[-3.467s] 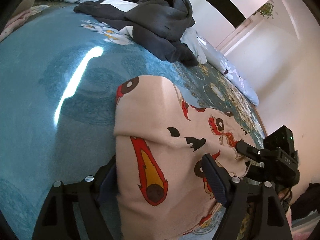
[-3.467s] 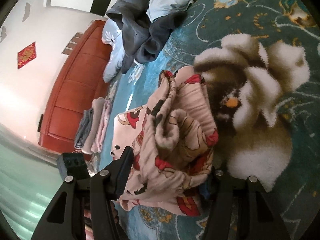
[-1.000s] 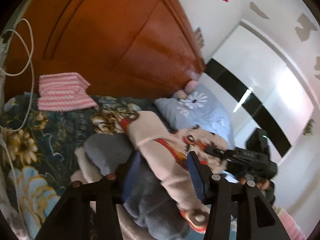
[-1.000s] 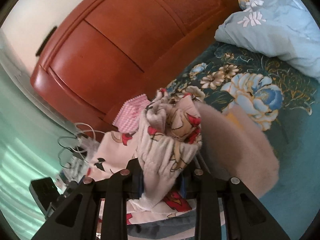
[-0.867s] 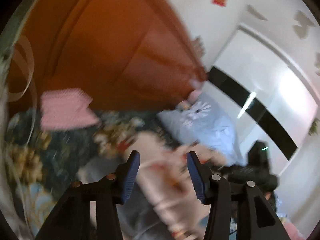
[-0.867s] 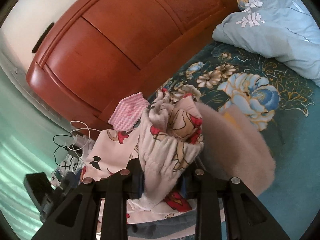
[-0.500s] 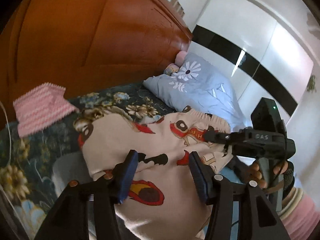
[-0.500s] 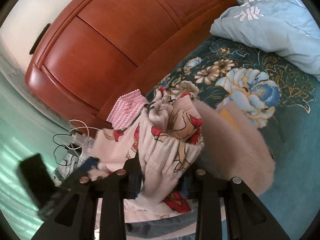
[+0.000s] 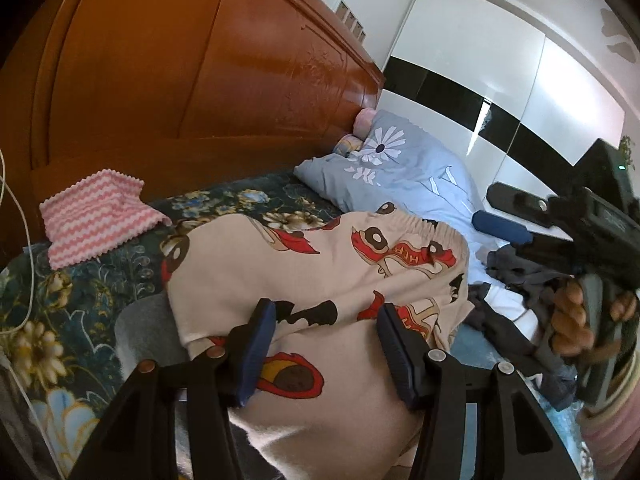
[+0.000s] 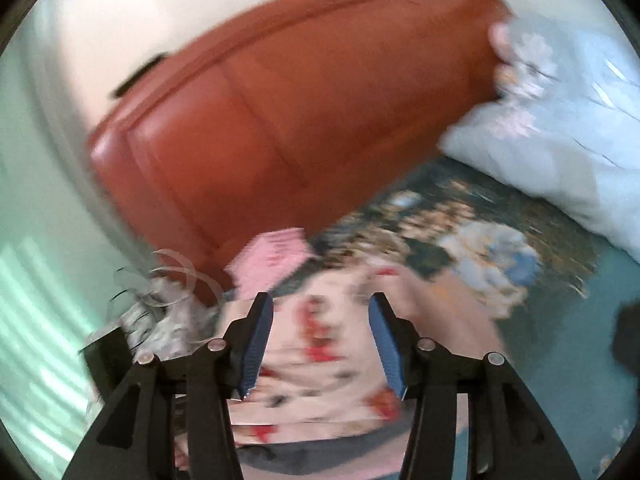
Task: Fold clothes
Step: 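Lower the folded garment onto the grey clothes stack and release both tools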
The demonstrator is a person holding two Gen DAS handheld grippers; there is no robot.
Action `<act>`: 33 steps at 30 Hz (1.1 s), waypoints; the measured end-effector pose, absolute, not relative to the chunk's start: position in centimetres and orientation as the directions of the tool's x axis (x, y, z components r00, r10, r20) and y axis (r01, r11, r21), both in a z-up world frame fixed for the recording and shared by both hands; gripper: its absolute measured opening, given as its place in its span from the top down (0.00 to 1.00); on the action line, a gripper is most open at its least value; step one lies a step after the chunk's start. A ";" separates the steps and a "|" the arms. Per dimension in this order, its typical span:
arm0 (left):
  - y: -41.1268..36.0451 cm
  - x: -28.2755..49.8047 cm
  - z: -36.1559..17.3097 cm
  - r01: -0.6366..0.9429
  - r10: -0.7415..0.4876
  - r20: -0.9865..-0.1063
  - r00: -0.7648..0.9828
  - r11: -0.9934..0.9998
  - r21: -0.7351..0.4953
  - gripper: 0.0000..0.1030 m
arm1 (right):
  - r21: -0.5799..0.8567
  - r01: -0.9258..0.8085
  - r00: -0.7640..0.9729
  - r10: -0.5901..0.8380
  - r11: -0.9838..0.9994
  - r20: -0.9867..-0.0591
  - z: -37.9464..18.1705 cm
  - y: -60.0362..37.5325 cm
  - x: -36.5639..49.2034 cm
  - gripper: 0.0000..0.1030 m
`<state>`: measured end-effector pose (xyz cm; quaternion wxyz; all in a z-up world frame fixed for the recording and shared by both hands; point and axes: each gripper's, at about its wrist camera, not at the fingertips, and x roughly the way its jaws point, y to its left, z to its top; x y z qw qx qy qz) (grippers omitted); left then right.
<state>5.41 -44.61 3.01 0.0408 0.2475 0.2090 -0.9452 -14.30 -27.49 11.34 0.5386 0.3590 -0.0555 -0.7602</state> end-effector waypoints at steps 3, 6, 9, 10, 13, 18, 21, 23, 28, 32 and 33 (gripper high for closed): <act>-45.0 5.5 2.8 0.172 0.043 -0.479 -0.877 -0.902 -0.397 0.45 | 0.421 0.833 -0.101 -0.848 -0.359 -0.521 10.4 -29.6 -12.3 0.50; -45.2 5.6 2.5 0.157 0.060 -0.475 -0.878 -0.901 -0.404 0.45 | 0.430 0.812 -0.106 -0.826 -0.393 -0.554 8.8 -30.4 -13.0 0.50; -44.9 5.2 2.2 0.150 0.065 -0.484 -0.873 -0.907 -0.392 0.45 | 0.438 0.791 -0.110 -0.803 -0.428 -0.586 7.2 -31.1 -13.7 0.51; -44.8 5.1 2.3 0.155 0.057 -0.487 -0.872 -0.911 -0.383 0.45 | 0.440 0.783 -0.111 -0.795 -0.439 -0.596 6.7 -31.4 -14.0 0.51; -44.5 5.5 2.6 0.166 0.040 -0.482 -0.875 -0.912 -0.376 0.45 | 0.445 0.760 -0.112 -0.771 -0.473 -0.627 5.1 -32.1 -14.7 0.50; -43.3 9.0 4.3 0.212 -0.033 -0.444 -0.895 -0.909 -0.359 0.40 | 0.444 0.752 -0.136 -0.774 -0.488 -0.618 5.5 -31.4 -13.5 0.50; -42.0 12.1 4.4 0.244 -0.072 -0.427 -0.902 -0.899 -0.364 0.32 | 0.468 0.749 -0.158 -0.812 -0.469 -0.561 6.4 -29.2 -11.5 0.49; -41.4 13.6 3.9 0.259 -0.080 -0.423 -0.902 -0.885 -0.386 0.31 | 0.469 0.729 -0.203 -0.812 -0.498 -0.546 6.0 -27.7 -10.2 0.48; -39.6 15.0 1.4 0.321 -0.115 -0.449 -0.886 -0.850 -0.418 0.31 | 0.434 0.686 -0.297 -0.769 -0.584 -0.566 4.3 -26.4 -8.5 0.48; -38.5 14.1 0.6 0.364 -0.149 -0.490 -0.859 -0.851 -0.378 0.30 | 0.404 0.656 -0.346 -0.729 -0.638 -0.590 3.1 -26.3 -8.0 0.48; -38.1 13.8 0.6 0.379 -0.168 -0.498 -0.850 -0.853 -0.359 0.30 | 0.396 0.648 -0.357 -0.719 -0.651 -0.596 2.7 -26.3 -7.9 0.48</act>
